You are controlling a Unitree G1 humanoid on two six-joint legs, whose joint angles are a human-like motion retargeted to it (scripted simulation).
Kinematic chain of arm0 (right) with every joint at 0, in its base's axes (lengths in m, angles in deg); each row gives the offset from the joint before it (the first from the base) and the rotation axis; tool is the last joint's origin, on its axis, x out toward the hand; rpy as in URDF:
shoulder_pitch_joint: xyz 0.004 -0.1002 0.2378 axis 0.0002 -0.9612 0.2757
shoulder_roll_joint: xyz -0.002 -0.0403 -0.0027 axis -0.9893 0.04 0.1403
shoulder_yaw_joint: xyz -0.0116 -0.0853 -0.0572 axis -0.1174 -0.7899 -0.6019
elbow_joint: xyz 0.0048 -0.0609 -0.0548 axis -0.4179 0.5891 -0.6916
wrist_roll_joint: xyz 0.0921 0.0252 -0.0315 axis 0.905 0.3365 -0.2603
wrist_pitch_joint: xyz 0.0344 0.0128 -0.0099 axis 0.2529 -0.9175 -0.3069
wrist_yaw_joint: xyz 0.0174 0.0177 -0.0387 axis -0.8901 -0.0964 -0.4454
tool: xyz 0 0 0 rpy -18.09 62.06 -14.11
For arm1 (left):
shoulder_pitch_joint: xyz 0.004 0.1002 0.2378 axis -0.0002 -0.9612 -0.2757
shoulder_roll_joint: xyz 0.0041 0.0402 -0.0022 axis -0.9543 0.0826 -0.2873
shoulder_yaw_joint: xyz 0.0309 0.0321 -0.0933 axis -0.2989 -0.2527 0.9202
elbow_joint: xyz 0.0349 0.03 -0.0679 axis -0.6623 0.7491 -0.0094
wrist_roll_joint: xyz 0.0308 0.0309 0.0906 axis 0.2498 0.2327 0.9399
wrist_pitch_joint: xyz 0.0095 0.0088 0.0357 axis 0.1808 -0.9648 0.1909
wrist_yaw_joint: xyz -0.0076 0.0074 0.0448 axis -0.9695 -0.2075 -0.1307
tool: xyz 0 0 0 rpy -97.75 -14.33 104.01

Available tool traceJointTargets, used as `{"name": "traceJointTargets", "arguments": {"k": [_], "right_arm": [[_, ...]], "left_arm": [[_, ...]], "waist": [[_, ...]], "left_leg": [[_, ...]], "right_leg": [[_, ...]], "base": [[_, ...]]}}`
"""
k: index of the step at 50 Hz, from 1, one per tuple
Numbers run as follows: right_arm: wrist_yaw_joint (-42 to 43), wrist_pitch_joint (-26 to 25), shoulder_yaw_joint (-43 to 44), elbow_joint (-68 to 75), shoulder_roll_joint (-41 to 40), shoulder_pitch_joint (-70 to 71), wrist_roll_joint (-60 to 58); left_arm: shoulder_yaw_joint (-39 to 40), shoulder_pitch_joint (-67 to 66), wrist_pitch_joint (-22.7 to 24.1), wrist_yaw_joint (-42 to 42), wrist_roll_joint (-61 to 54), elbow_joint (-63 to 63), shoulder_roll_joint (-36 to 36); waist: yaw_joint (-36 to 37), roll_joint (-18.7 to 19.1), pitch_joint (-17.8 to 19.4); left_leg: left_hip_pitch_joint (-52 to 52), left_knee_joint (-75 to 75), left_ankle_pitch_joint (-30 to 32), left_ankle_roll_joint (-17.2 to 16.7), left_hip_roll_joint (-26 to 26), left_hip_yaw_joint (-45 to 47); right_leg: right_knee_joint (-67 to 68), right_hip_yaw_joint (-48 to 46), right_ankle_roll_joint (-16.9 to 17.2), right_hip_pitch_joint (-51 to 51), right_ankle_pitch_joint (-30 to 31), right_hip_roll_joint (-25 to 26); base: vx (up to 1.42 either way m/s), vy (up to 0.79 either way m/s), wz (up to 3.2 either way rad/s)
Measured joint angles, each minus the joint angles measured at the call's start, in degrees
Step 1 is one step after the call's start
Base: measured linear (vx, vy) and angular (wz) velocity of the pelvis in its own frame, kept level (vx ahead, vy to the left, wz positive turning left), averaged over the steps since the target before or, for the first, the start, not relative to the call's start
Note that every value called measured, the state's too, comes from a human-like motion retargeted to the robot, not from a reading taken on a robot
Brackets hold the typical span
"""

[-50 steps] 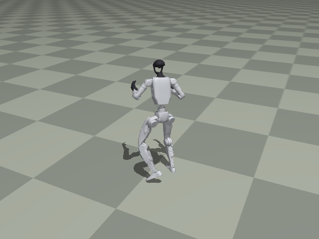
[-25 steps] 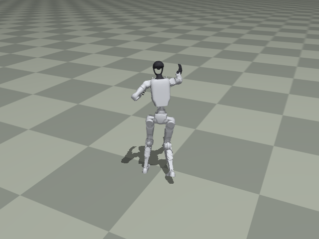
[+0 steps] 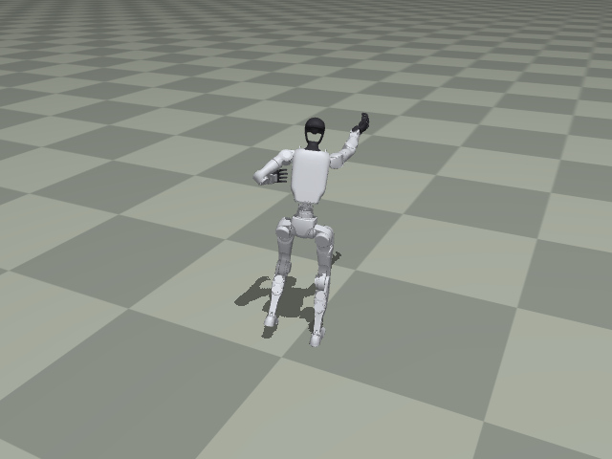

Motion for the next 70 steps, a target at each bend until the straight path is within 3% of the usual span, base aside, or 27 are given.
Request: {"name": "traceJointTargets", "arguments": {"k": [6,8,10,12,15,18,22,25,28,30,33,35,37,40,44,46,48,50,53,55,57,62,65,68,70], "right_arm": [[-0.6,-0.1,7.3,1.8,1.8,-7.7,-6.5],[-1.2,1.1,7.9,1.3,1.0,-9.0,-7.0],[-2.0,2.3,6.5,0.8,-0.8,-8.2,-5.2],[-2.7,3.6,4.9,0.0,-3.0,-7.2,-2.2],[-3.1,4.4,5.1,-2.2,-5.6,-7.8,0.5],[-3.8,3.7,6.5,-4.3,-8.2,-8.2,0.6],[-4.1,2.9,6.3,-6.2,-12.4,-10.1,-0.9],[-3.8,2.3,4.5,-7.4,-15.8,-13.1,-2.4],[-4.2,0.4,2.5,-7.4,-18.1,-15.3,-4.3],[-4.5,-1.0,1.5,-6.9,-18.5,-15.4,-5.4],[-4.3,-1.7,0.4,-5.5,-17.1,-12.6,-5.3],[-3.8,-1.2,-0.1,-4.5,-15.9,-10.5,-4.5],[-3.3,-0.1,0.1,-3.6,-14.6,-9.4,-3.5],[-2.9,1.7,1.9,-3.3,-12.2,-10.9,-2.6],[-3.1,3.3,5.8,-3.9,-9.7,-16.6,-3.5],[-3.6,4.6,7.0,-4.0,-9.7,-18.6,-4.0],[-4.0,5.4,7.4,-3.9,-10.0,-19.4,-4.0],[-4.0,4.9,7.2,-4.1,-10.1,-18.6,-2.9],[-3.9,3.8,6.8,-4.8,-10.3,-16.2,-0.1],[-4.3,3.5,6.6,-5.1,-10.9,-14.7,1.1],[-4.9,3.6,6.3,-5.2,-12.2,-14.0,1.1],[-3.7,3.5,5.9,-5.8,-16.2,-15.6,-1.4],[-2.2,2.5,5.6,-5.8,-17.7,-17.3,-3.3],[-1.2,1.4,4.1,-6.1,-16.0,-17.5,-4.5],[-1.0,1.5,1.8,-6.4,-13.7,-16.0,-4.4]], "left_arm": [[6.6,-12.1,4.1,-0.9,2.2,1.8,6.9],[7.5,-13.1,4.8,-0.8,5.5,2.1,7.1],[8.3,-11.7,3.9,-1.1,9.9,2.1,5.7],[8.5,-8.1,2.3,-1.1,12.6,1.9,2.3],[7.0,-0.9,1.3,0.5,11.6,0.9,-3.8],[3.7,9.7,1.3,2.3,10.5,-0.3,-8.3],[-2.6,22.2,2.7,3.5,8.6,-0.5,-10.5],[-6.2,25.2,3.9,3.4,6.2,-1.0,-9.8],[-7.7,23.7,3.4,2.5,5.0,-1.6,-8.0],[-7.6,21.8,2.4,1.9,4.8,-1.4,-6.8],[-4.8,17.1,1.0,1.9,5.8,-0.5,-5.9],[-1.8,11.8,0.6,2.1,6.4,0.0,-5.0],[1.9,5.0,1.0,1.7,6.4,0.2,-3.3],[7.1,-5.3,1.9,-0.9,5.3,0.3,-0.4],[8.9,-11.9,2.6,-3.6,5.7,1.4,2.0],[8.5,-12.8,3.3,-3.7,7.6,1.9,2.6],[7.6,-11.5,3.6,-2.6,10.3,2.4,2.0],[6.1,-6.9,2.5,-0.6,12.7,2.9,-0.1],[2.4,3.2,0.5,1.7,14.4,2.2,-4.6],[-1.2,10.8,0.1,2.3,15.2,1.6,-7.4],[-5.3,17.7,0.7,2.3,15.8,1.1,-9.3],[-12.4,25.4,3.0,2.9,14.9,0.0,-10.8],[-13.0,22.6,2.8,3.4,14.1,-0.6,-11.4],[-10.3,16.0,2.0,3.2,11.8,-0.5,-12.2],[-6.1,9.4,1.4,2.9,9.8,0.0,-12.2]], "waist": [[8.9,-2.9,-6.4],[9.9,-2.5,-6.7],[9.7,-2.1,-5.4],[8.3,-3.4,-4.6],[4.6,-4.8,-5.7],[-0.2,-4.1,-6.9],[-7.1,-1.8,-11.0],[-11.2,0.1,-14.7],[-13.7,0.3,-16.2],[-13.6,0.4,-16.1],[-10.8,0.8,-13.8],[-8.5,0.3,-12.1],[-5.8,-0.9,-11.6],[-0.8,-3.4,-12.8],[3.9,-5.8,-15.1],[4.4,-4.6,-15.7],[3.9,-3.4,-15.6],[2.6,-4.4,-14.4],[-0.6,-6.5,-11.0],[-2.9,-6.2,-9.3],[-5.5,-4.6,-9.3],[-11.9,0.4,-13.1],[-13.0,0.7,-14.5],[-10.6,0.5,-14.6],[-8.0,1.2,-13.4]], "left_leg": [[-0.4,-39.0,9.8,-5.8,-5.0,-0.6],[1.9,-48.3,13.2,-7.3,-4.7,-3.9],[3.8,-49.2,14.9,-6.6,-4.2,-6.9],[3.8,-41.3,11.6,-3.7,-5.1,-7.3],[2.3,-24.2,-0.1,-1.4,-5.6,-5.6],[4.3,-18.4,-6.6,-2.1,-3.9,-5.2],[10.6,-24.7,-4.3,-5.3,-2.0,-6.1],[15.9,-30.7,2.8,-7.9,-1.5,-7.7],[18.6,-27.4,11.8,-7.5,-3.6,-10.7],[16.8,-18.2,16.4,-6.2,-5.2,-11.8],[9.9,0.3,13.9,-4.1,-5.2,-9.6],[5.1,8.4,8.3,-2.0,-3.9,-6.2],[0.6,9.4,3.6,-0.4,-2.1,-2.1],[-3.9,-1.5,2.7,-0.6,-0.1,4.0],[-0.7,-34.2,10.0,-5.2,-0.9,10.3],[2.9,-47.7,13.4,-8.4,-1.4,8.6],[5.2,-52.6,16.0,-8.7,-1.6,4.1],[4.9,-48.1,15.2,-5.5,-3.0,0.5],[3.4,-31.4,4.3,-1.5,-4.7,-0.1],[4.4,-24.7,-1.8,-1.9,-4.0,0.0],[7.6,-25.5,-3.1,-3.7,-3.0,-0.2],[16.1,-33.7,4.2,-7.5,-1.8,-3.0],[18.6,-29.4,11.1,-6.6,-3.3,-5.2],[14.4,-12.9,16.4,-4.4,-4.6,-6.1],[10.2,-0.7,14.9,-3.8,-4.3,-6.2]], "right_leg": [[-14.7,6.0,6.2,10.6,16.6,0.7],[-12.9,8.9,6.5,12.5,21.7,2.7],[-3.1,11.6,5.7,11.4,22.7,5.6],[12.0,12.5,5.5,6.2,19.0,6.8],[28.7,9.3,4.9,-2.2,11.4,4.9],[30.7,3.8,1.5,-9.7,7.1,1.8],[13.2,-0.9,0.5,-15.5,8.6,-0.2],[-10.7,-1.6,2.3,-14.2,15.5,-0.6],[-25.8,2.0,3.3,-9.7,22.1,-1.2],[-25.6,4.7,1.0,-7.6,23.0,-0.8],[-10.6,5.3,-2.8,-7.9,13.2,0.6],[-3.2,5.0,-2.6,-6.8,6.3,0.3],[-2.3,4.7,-0.9,-3.9,3.2,-0.8],[-9.5,4.7,2.3,2.6,6.5,-2.1],[-17.5,6.6,5.7,10.9,18.8,-3.1],[-15.3,8.2,6.0,13.6,24.0,-1.1],[-5.6,9.4,5.5,12.8,25.3,1.7],[9.7,9.3,4.7,7.3,21.9,2.8],[25.9,6.9,2.6,-1.2,13.4,1.1],[29.0,4.3,0.7,-6.4,9.2,0.1],[23.6,1.2,-0.3,-10.3,8.3,-0.6],[-12.4,-3.3,3.3,-11.0,17.6,-2.0],[-27.9,-0.9,5.1,-7.5,20.9,-3.3],[-25.7,3.1,2.1,-5.4,23.1,-2.7],[-15.3,4.0,-0.7,-6.0,17.1,-1.1]], "base": [[1.02,-0.06,-0.88],[1.03,0.04,-0.95],[0.99,0.06,-0.86],[0.95,0.06,-0.56],[0.94,0.07,-0.25],[0.92,0.05,-0.03],[0.96,0.01,0.14],[1.06,-0.05,0.16],[1.13,-0.13,0.23],[1.1,-0.14,0.06],[1.06,-0.12,-0.13],[1.06,-0.09,-0.14],[1.08,-0.06,-0.2],[1.12,-0.01,-0.36],[1.16,0.09,-0.21],[1.18,0.17,-0.08],[1.11,0.16,0.03],[1.02,0.1,0.19],[0.98,0.05,0.31],[0.97,0.03,0.26],[0.97,0.03,0.33],[1.04,-0.04,0.5],[1.15,-0.17,0.27],[1.12,-0.19,-0.03],[1.07,-0.16,-0.23]]}}
